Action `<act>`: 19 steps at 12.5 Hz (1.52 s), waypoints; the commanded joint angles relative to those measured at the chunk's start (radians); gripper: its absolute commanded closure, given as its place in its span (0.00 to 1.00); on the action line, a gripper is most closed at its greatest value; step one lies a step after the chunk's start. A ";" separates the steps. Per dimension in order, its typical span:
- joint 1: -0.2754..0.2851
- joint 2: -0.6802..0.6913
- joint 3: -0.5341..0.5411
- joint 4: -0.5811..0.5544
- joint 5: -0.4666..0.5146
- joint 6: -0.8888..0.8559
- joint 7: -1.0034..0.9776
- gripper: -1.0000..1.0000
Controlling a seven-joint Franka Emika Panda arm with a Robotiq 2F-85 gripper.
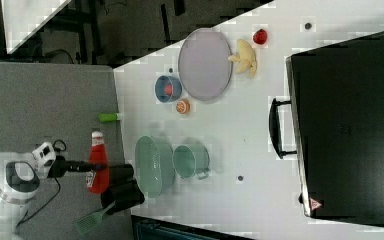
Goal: Pick ketchup from strainer and place it on the table
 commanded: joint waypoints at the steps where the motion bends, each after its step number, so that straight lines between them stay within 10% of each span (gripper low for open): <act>1: -0.153 -0.015 -0.032 0.065 -0.005 -0.059 -0.140 0.43; 12: -0.473 -0.070 -0.105 0.059 -0.130 -0.235 -0.546 0.43; 19: -0.558 -0.067 -0.210 -0.222 -0.130 0.058 -0.622 0.43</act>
